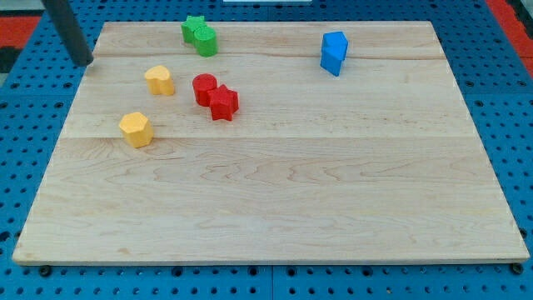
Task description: Move the yellow heart to the left of the red circle
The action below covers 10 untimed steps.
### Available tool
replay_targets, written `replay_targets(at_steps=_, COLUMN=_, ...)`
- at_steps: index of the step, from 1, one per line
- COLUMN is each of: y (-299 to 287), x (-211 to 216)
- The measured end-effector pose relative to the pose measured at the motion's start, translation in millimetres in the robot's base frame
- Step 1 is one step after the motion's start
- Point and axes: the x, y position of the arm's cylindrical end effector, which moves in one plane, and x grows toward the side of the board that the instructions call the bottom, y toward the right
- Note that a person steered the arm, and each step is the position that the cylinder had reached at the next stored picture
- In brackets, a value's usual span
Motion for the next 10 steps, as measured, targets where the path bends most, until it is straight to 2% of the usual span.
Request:
replay_targets(at_steps=2, y=101, x=-3)
replay_targets(at_steps=3, y=119, x=4)
replay_targets(at_steps=5, y=101, x=62)
replay_targets(at_steps=6, y=101, x=68)
replay_targets(at_steps=8, y=116, x=35)
replay_targets(at_steps=10, y=124, x=72)
